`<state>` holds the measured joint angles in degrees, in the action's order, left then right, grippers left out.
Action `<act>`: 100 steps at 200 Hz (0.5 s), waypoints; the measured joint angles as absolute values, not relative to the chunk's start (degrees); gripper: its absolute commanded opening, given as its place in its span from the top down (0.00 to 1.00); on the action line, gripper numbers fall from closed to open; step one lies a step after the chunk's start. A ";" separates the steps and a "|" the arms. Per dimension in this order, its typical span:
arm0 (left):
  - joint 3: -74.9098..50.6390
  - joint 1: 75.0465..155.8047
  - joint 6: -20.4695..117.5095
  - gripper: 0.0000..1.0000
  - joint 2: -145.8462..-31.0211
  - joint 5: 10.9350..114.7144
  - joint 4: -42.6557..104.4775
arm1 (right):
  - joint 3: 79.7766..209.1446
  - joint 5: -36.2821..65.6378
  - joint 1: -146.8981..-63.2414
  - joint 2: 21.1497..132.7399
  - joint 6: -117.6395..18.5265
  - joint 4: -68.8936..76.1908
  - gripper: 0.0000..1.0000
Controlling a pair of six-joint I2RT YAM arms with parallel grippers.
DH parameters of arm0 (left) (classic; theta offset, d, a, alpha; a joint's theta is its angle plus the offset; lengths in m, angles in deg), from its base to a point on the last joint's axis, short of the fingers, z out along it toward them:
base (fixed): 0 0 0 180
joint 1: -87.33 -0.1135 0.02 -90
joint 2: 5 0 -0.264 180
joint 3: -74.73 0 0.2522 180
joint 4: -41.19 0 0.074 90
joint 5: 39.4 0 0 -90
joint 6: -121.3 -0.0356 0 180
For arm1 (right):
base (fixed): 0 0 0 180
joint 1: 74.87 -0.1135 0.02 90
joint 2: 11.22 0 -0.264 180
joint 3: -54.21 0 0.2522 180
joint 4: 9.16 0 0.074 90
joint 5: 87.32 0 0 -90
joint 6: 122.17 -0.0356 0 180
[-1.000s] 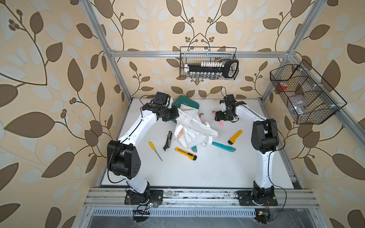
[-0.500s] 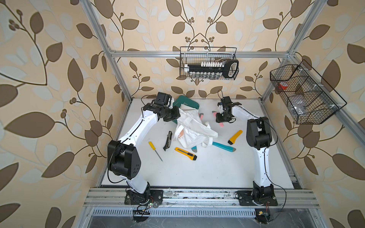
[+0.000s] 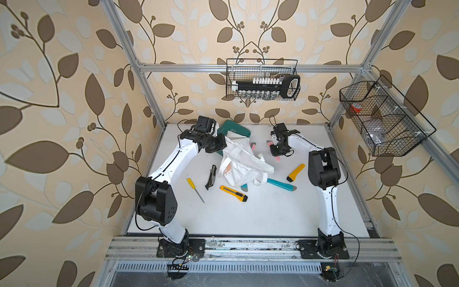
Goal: Place the art knife into the pouch
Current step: Pick up the utility knife at the center of the board.
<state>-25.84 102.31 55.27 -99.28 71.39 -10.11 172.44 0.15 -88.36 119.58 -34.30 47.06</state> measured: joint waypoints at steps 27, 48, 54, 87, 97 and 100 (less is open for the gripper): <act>-25.84 102.48 55.27 1.00 -99.33 71.37 -10.07 | 166.75 0.68 -88.39 114.40 -34.98 48.87 0.86; -25.84 102.92 55.24 1.00 -99.70 71.30 -10.02 | 163.47 0.70 -88.52 108.55 -35.81 50.79 0.86; -25.84 103.03 55.22 1.00 -99.90 71.24 -10.02 | 162.75 0.46 -88.65 106.38 -36.07 51.58 0.86; -25.84 103.53 55.03 1.00 -101.40 71.20 -10.09 | 159.41 -1.44 -91.42 92.57 -37.12 54.47 0.86; -26.01 103.56 54.83 1.00 -101.95 71.17 -10.33 | 158.75 -2.10 -93.06 88.37 -37.34 55.45 0.86; -26.05 103.56 54.81 1.00 -102.06 71.17 -10.37 | 158.62 -2.03 -93.50 87.32 -37.45 55.73 0.86</act>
